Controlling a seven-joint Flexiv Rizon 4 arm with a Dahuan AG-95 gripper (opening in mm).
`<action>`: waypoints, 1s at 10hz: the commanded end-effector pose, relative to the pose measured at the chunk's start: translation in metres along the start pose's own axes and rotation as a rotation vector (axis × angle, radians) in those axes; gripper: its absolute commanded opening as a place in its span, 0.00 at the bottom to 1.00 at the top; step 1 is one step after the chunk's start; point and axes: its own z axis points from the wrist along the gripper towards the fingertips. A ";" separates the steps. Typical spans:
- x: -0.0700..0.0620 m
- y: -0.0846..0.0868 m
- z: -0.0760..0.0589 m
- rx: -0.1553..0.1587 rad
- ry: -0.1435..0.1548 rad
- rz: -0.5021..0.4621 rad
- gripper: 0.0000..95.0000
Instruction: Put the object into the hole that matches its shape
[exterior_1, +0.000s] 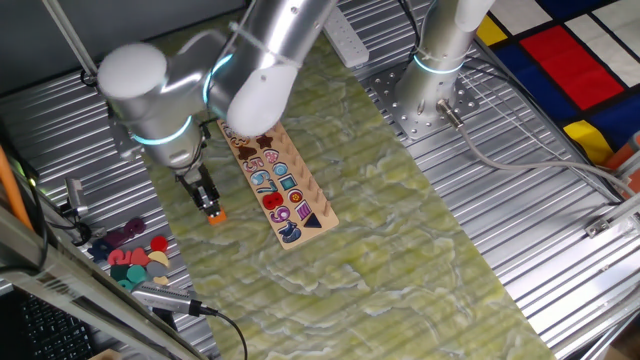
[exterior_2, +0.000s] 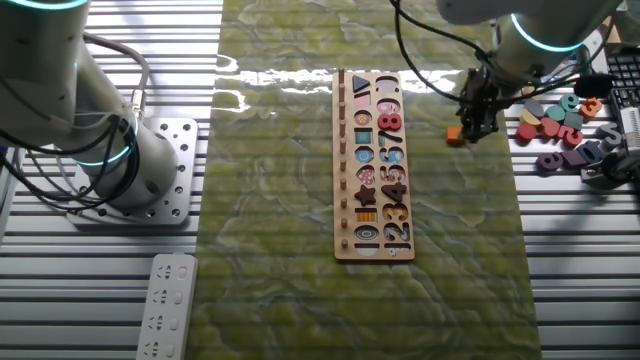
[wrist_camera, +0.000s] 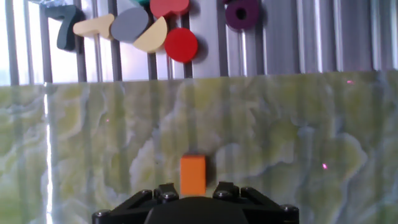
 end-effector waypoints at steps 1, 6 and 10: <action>0.002 0.001 0.008 0.005 -0.015 0.007 0.40; 0.000 0.000 0.022 0.018 -0.037 0.026 0.40; -0.002 0.000 0.030 0.022 -0.049 0.029 0.40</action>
